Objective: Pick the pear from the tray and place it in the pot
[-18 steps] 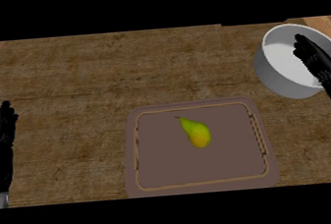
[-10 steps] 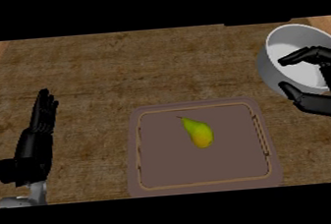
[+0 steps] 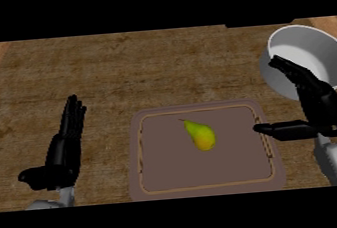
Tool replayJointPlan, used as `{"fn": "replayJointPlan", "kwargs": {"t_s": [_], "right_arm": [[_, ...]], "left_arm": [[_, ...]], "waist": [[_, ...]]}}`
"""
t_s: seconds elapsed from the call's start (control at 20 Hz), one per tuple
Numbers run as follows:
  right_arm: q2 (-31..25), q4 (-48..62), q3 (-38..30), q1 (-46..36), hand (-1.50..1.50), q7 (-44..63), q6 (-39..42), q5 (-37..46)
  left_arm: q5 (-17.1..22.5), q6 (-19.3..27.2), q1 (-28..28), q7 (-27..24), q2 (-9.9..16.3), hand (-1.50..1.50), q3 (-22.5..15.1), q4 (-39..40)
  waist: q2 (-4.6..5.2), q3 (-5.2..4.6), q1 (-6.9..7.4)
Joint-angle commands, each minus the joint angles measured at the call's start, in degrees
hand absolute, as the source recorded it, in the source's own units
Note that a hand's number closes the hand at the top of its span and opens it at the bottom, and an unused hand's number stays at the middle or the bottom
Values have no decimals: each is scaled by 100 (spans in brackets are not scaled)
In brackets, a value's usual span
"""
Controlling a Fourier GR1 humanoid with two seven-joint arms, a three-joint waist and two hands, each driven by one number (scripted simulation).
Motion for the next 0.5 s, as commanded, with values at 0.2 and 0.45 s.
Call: {"fn": "replayJointPlan", "kwargs": {"t_s": [0.2,0.45], "right_arm": [[-684,-1100,666,177,-150,1451,305,877],[-1285,-1061,1498,-293,-150,2573,1033,1721]], "left_arm": [[-81,-29,126,2,-163,0,3,-26],[-82,-132,3,-20,-73,0,83,78]], "waist": [[-52,-15,-49],[-37,-26,60]]}}
